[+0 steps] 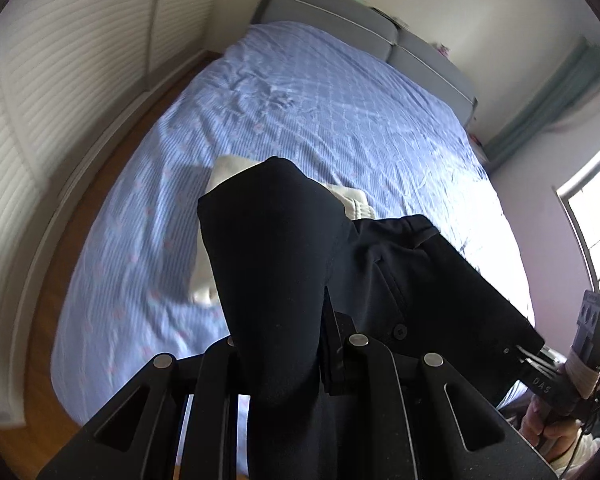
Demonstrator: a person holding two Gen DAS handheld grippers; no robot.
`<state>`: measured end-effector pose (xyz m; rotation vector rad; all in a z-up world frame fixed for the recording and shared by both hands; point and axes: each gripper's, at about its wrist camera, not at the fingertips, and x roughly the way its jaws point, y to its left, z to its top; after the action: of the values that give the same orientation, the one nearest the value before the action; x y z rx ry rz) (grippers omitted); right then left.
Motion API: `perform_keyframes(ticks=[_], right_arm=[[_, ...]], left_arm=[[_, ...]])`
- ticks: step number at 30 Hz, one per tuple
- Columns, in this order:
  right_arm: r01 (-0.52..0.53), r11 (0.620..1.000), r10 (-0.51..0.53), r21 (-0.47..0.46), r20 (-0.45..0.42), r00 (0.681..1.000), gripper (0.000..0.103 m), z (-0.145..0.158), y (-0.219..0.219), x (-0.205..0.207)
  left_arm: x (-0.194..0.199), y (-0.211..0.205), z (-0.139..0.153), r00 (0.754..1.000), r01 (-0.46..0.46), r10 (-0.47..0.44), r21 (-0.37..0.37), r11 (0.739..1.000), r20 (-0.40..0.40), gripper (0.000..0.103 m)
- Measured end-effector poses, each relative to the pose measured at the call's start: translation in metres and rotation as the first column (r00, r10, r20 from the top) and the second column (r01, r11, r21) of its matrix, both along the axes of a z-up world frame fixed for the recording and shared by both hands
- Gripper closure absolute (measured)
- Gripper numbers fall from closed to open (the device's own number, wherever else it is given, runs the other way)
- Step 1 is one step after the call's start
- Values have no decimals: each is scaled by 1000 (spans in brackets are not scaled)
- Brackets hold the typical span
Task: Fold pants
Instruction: 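Carry the trousers to the cream garment and lower them onto it, then open both tools and pull them back from the stack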
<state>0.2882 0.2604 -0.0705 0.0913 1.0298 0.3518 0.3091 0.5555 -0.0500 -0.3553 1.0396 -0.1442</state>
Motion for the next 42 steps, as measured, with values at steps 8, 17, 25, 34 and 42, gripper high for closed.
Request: perform_keyframes(ticks=[8, 17, 25, 34, 42], right_arm=[[114, 992, -114, -59, -7, 993, 83, -8, 43, 58], [208, 970, -208, -129, 15, 978, 83, -45, 64, 137], [249, 945, -263, -212, -41, 964, 83, -88, 66, 167], [259, 949, -288, -179, -165, 943, 77, -121, 52, 155], [322, 912, -353, -255, -88, 931, 36, -103, 26, 131]], left_arm=[[125, 20, -29, 987, 159, -159, 2, 987, -35, 85], [244, 26, -74, 964, 256, -254, 22, 966, -76, 85], [287, 20, -136, 942, 294, -290, -4, 956, -166, 84], [283, 26, -163, 946, 285, -249, 166, 944, -208, 51], [238, 23, -119, 973, 229, -207, 501, 834, -100, 32]])
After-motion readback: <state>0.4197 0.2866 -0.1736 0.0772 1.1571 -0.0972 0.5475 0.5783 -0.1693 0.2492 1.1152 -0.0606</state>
